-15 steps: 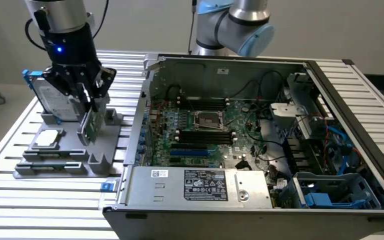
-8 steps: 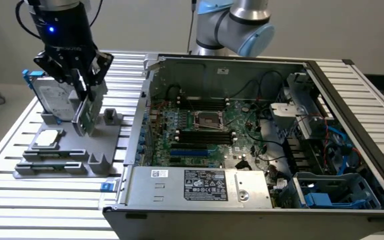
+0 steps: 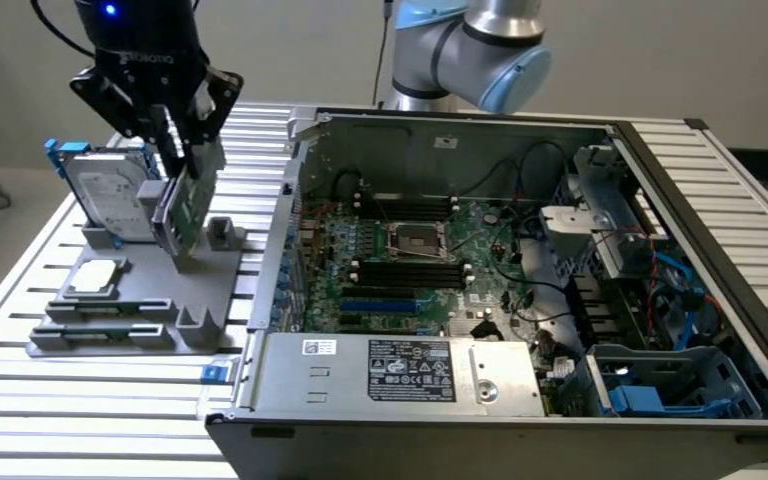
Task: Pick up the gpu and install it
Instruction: 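Pick up the gpu and move the gpu toward the slot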
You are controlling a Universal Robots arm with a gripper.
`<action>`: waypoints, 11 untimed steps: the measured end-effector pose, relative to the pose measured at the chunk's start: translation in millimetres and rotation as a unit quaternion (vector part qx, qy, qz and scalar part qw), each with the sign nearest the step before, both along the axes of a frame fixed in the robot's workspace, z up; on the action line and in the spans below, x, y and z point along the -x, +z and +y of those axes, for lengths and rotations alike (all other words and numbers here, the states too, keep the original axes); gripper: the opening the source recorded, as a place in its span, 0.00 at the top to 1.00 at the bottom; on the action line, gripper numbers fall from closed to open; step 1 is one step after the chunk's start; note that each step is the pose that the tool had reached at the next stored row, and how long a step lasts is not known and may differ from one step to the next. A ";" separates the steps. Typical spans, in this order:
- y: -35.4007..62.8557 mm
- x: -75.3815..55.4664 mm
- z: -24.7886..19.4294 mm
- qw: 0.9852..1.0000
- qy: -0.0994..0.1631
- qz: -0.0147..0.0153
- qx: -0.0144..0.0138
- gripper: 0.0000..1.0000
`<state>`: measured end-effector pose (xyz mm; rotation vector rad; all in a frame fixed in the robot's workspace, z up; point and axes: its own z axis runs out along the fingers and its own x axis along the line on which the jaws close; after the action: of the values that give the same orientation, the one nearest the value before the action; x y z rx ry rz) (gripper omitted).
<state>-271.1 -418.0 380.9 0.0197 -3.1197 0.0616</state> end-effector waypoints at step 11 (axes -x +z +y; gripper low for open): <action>49.6 -49.9 -12.2 1.000 0.000 0.006 0.000 0.74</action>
<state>-221.2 -430.2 430.4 0.0200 -3.1077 0.0612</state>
